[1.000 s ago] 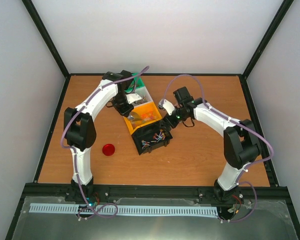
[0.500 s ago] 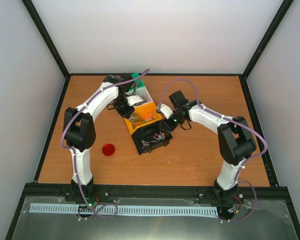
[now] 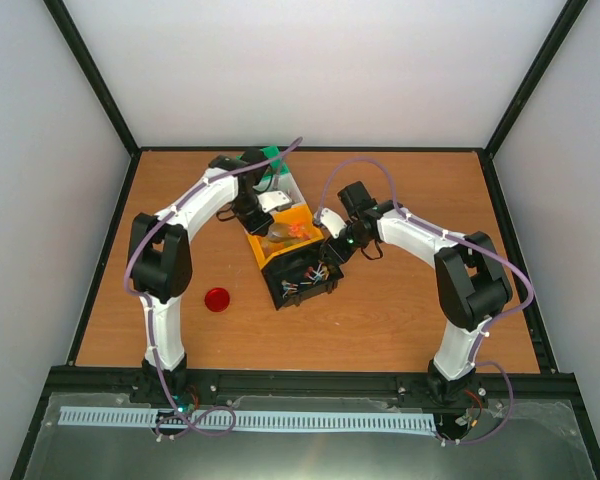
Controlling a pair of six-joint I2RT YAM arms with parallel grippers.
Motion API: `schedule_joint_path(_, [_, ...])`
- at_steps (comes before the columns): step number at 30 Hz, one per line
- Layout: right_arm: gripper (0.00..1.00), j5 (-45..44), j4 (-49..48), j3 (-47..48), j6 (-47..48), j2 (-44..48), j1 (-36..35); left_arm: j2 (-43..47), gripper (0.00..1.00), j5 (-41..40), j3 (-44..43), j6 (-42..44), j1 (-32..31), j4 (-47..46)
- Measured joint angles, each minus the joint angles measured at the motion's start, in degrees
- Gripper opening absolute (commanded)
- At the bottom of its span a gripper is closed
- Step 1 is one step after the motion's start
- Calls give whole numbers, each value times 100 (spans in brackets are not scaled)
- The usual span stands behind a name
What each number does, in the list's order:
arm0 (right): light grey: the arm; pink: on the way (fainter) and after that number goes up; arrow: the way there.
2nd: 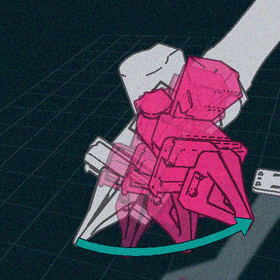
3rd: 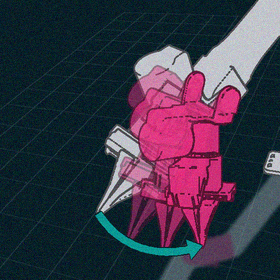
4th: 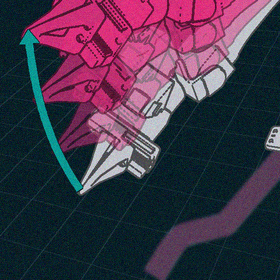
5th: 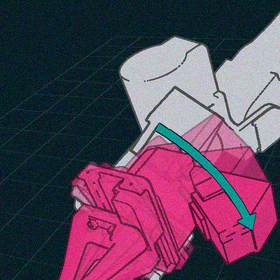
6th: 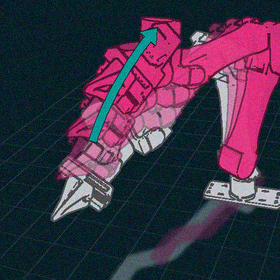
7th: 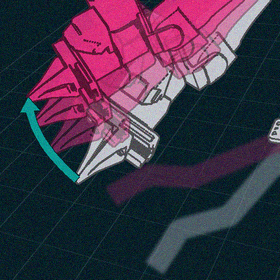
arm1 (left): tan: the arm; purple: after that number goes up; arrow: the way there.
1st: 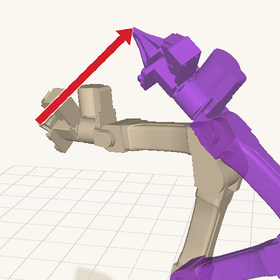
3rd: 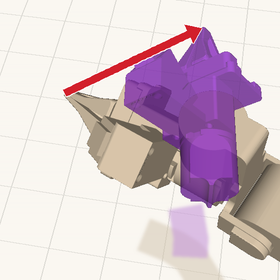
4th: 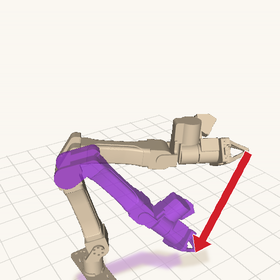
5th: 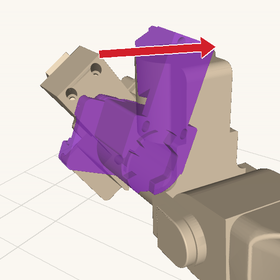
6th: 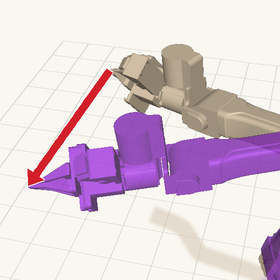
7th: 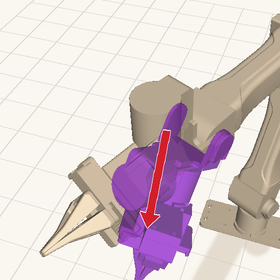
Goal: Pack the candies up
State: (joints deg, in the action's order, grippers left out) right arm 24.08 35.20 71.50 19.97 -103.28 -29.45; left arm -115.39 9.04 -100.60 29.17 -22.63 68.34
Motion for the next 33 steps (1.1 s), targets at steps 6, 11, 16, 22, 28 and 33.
schedule_joint_path(6, [39, -15, -7, 0, 103, -11, 0, 39, 1, 280, 389, 262, 0, -647])
schedule_joint_path(11, [38, -33, -13, 0, 170, -24, 7, 101, 1, 503, 667, 426, 37, -1019])
schedule_joint_path(16, [38, -72, -11, 0, 186, -26, 11, 179, 1, 841, 1104, 501, 61, -1657])
schedule_joint_path(22, [38, -118, 0, 0, 177, -26, 28, 243, 1, 1163, 1453, 518, 144, -2184])
schedule_joint_path(28, [39, -111, -2, 0, 173, -26, 33, 479, 1, 1746, 2238, 496, 448, -3134])
schedule_joint_path(33, [39, -46, -4, 0, 166, -26, 13, 584, 1, 2177, 2643, 466, 691, -3698])
